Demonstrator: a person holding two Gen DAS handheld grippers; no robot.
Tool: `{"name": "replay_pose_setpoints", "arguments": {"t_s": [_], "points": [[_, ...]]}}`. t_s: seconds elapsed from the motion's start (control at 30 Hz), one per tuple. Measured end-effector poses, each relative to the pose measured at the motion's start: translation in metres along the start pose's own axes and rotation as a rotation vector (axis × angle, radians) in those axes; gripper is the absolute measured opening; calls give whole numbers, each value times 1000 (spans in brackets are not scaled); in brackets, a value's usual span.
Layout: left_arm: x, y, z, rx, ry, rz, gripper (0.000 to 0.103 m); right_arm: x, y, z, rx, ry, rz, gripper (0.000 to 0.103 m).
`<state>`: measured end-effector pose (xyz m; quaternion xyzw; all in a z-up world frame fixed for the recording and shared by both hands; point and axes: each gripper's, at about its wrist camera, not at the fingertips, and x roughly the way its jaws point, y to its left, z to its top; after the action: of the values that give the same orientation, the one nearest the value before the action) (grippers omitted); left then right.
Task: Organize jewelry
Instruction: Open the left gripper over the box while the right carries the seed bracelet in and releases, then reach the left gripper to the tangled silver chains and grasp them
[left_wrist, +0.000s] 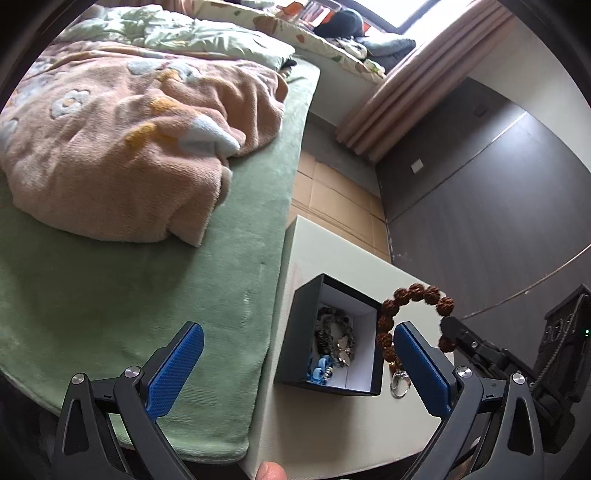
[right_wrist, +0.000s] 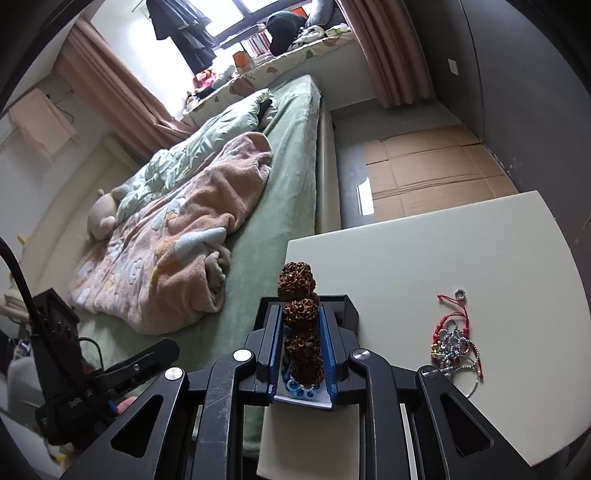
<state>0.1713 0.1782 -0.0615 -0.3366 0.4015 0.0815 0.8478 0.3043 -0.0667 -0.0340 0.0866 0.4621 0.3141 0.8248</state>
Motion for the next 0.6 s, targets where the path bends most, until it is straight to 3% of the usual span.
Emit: {"name": "replay_pose_setpoints", "arguments": {"t_s": [0.23,0.3,0.37,0.47,0.6], "points": [[-10,-4,-8,91,-23,45,103,20,3,-10,24,99,110,27],[-11,-10,-10,139,-30,45,103,14,0,-12,38,75,110,50],[-12,-17,-14,178,-25,15,103,3,-8,-14,55,38,104,58],[-7,-27,-19,203,1,-37,103,-12,-24,-17,84,4,97,59],[1,-45,-26,249,13,-33,103,-32,-51,-27,129,-45,30,59]]}}
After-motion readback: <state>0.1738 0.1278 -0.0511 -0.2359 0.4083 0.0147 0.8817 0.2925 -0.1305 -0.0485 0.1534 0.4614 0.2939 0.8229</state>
